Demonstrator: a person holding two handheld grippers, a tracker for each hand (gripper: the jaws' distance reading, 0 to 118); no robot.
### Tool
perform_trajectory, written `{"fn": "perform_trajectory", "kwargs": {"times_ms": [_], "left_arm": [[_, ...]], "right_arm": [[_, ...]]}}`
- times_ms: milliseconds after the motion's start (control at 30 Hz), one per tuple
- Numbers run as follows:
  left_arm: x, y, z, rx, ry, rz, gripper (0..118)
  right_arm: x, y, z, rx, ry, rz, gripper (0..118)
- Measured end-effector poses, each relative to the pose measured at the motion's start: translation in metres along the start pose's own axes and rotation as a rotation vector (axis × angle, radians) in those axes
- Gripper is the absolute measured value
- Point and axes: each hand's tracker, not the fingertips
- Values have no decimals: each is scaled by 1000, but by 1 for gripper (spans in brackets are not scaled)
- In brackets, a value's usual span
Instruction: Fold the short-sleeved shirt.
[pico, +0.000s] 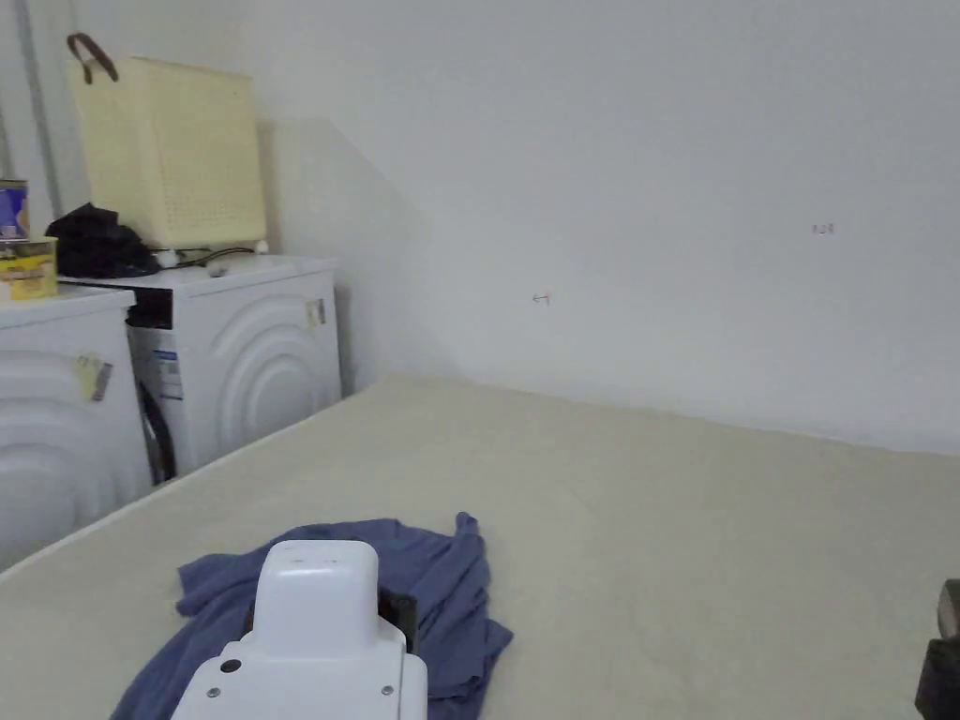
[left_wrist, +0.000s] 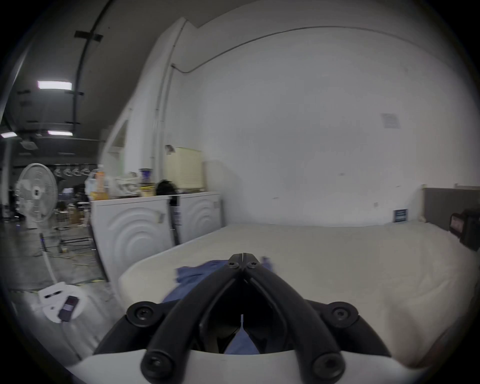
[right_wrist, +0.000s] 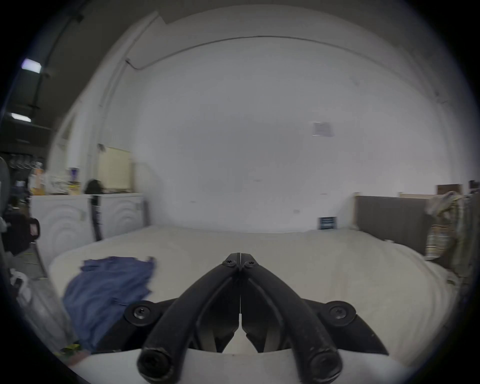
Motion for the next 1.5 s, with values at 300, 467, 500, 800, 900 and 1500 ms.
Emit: {"fn": "perform_trajectory", "kwargs": {"times_ms": [300,467,500,800,900,1500], "left_arm": [[-43,-1,12,-15,102,-4,0],[-44,9,-19,-72,45,54,0],[-50,18,-33,-97,7,86,0],[-63,5,-292,-871,-197,78,0],[-68,-46,-363,-1059,-290,149,17],[-29,-166,-443,-1075,-203,-13,118]], "right_arm": [[-48,-3,-16,30,163,88,0],[-36,-10,-21,-9,176,110,0],[-31,-11,-23,-16,172,121,0],[1,-22,-47,-129,130,148,0],[6,-34,-57,-182,121,169,0],[0,-72,-94,-254,205,279,0]]}}
